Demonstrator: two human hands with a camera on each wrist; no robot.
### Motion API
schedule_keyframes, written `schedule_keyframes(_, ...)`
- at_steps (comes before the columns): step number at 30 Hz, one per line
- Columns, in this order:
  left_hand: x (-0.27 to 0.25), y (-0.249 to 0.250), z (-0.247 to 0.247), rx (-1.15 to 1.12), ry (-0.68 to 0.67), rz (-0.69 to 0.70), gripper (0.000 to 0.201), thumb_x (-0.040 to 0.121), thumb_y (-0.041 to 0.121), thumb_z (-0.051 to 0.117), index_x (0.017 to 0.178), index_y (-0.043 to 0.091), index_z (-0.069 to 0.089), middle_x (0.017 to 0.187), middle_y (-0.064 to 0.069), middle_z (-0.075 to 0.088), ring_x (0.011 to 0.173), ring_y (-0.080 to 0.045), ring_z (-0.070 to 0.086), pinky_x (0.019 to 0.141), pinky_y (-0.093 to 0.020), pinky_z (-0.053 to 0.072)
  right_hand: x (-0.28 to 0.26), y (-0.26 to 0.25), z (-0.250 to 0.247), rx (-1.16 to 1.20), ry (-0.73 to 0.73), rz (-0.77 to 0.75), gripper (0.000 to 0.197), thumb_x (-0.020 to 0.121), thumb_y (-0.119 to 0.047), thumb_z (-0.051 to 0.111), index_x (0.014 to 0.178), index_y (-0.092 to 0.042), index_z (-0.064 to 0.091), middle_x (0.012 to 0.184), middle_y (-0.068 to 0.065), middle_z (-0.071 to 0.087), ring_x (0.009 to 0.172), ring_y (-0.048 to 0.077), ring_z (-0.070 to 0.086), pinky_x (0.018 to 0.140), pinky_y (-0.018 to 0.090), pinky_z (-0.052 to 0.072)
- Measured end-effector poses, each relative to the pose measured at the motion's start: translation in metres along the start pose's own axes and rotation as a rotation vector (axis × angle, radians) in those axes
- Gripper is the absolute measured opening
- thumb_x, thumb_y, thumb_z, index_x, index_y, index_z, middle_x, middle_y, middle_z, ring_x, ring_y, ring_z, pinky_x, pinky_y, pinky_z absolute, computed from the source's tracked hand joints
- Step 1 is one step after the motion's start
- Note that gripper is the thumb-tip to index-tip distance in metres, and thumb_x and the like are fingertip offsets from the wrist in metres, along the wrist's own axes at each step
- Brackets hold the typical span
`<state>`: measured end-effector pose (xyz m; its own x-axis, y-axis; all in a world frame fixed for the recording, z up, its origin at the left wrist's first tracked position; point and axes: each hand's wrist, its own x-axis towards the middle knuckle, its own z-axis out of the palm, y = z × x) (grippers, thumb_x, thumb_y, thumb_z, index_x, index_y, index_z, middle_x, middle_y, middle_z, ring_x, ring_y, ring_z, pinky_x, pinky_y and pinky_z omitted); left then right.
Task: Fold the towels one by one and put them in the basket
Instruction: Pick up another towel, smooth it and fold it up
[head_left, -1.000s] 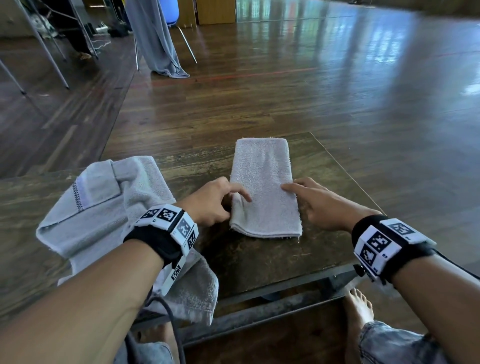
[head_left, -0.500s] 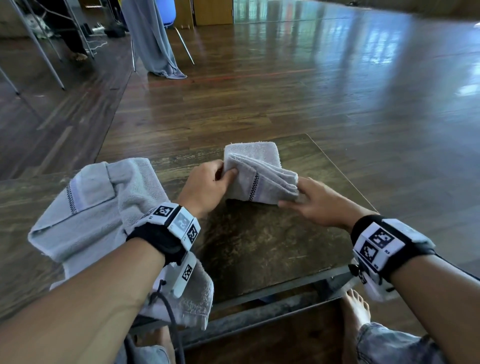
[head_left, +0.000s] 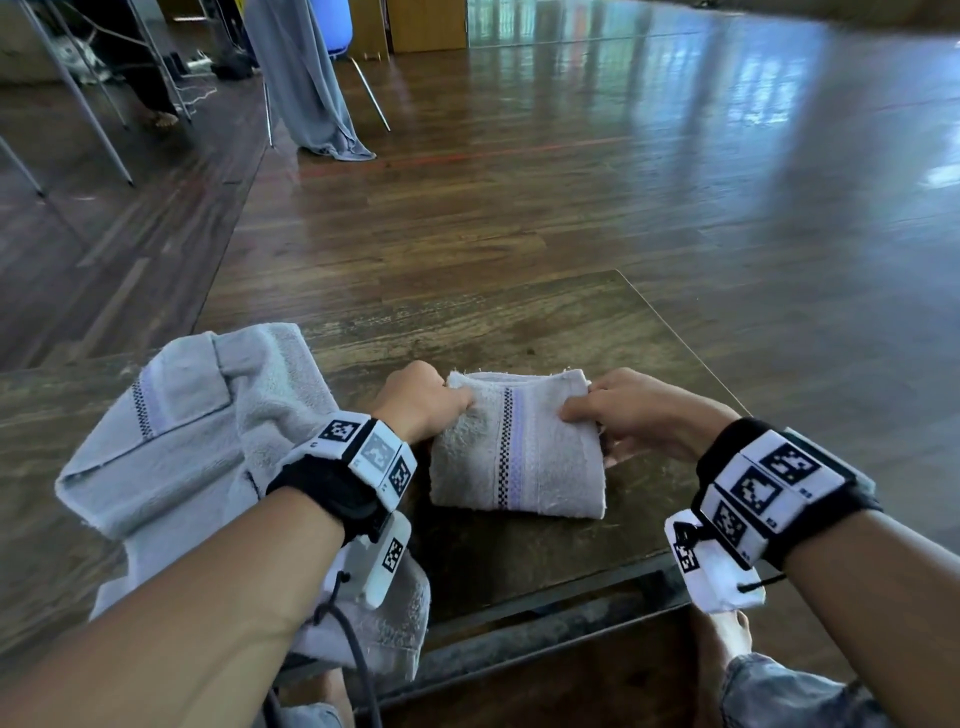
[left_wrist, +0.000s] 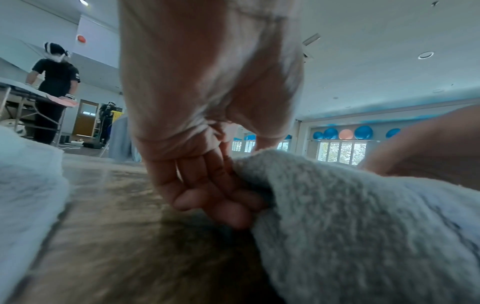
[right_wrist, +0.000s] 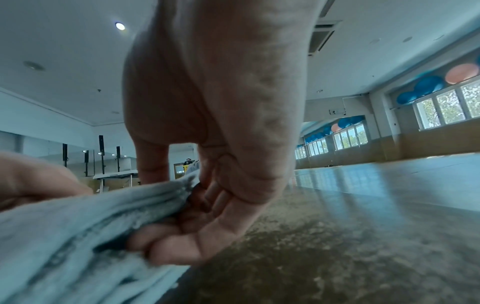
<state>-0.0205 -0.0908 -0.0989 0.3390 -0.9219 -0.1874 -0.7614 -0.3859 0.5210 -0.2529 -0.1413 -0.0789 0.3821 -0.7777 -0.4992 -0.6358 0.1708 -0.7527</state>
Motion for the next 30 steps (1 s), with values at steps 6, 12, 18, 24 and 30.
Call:
schedule_keyframes(6,-0.003,0.0,0.006,0.055,0.053,0.129,0.038,0.097,0.043,0.052,0.074,0.013,0.046,0.073,-0.003,0.057,0.069,-0.022,0.057,0.057,-0.031,0.038,0.004,0.001,0.002,0.111,0.031,0.035,0.02,0.092,-0.009,0.062,0.109,0.0,0.066,0.101,0.01,0.075,0.079,0.016,0.076,0.054,0.026,0.058)
schedule_keyframes(12,-0.003,0.001,0.015,0.117,0.112,0.134,0.038,0.099,0.05,0.046,0.078,0.019,0.046,0.079,-0.004,0.06,0.079,-0.029,0.061,0.066,-0.036,0.047,0.009,0.006,0.003,0.144,0.058,0.052,0.021,0.094,-0.011,0.06,0.113,-0.003,0.065,0.101,0.012,0.075,0.073,0.017,0.076,0.054,0.029,0.058)
schedule_keyframes(18,0.003,0.003,0.015,0.115,0.037,0.02,0.051,0.086,0.068,0.046,0.096,0.019,0.055,0.089,0.001,0.062,0.081,-0.021,0.061,0.069,-0.036,0.049,0.007,0.0,0.005,0.014,0.133,0.124,0.028,0.091,-0.017,0.063,0.109,0.005,0.058,0.069,0.006,0.07,0.045,0.014,0.066,0.047,0.029,0.056)
schedule_keyframes(24,0.007,0.005,0.01,0.022,0.022,0.002,0.03,0.076,0.045,0.065,0.078,0.016,0.056,0.086,-0.003,0.064,0.075,-0.022,0.061,0.064,-0.033,0.049,0.003,0.004,0.003,-0.618,0.324,-0.236,0.057,0.084,-0.042,0.066,0.134,-0.026,0.045,0.127,0.004,0.05,0.114,0.026,0.051,0.087,0.04,0.048)
schedule_keyframes(30,-0.005,0.019,0.006,0.09,0.354,0.433,0.018,0.088,0.037,0.064,0.093,0.022,0.056,0.085,0.005,0.059,0.075,-0.015,0.058,0.071,-0.032,0.049,0.001,0.007,-0.005,-0.555,0.344,-0.219,0.031,0.088,-0.042,0.059,0.071,-0.017,0.057,0.08,0.003,0.065,0.075,0.027,0.065,0.071,0.039,0.058)
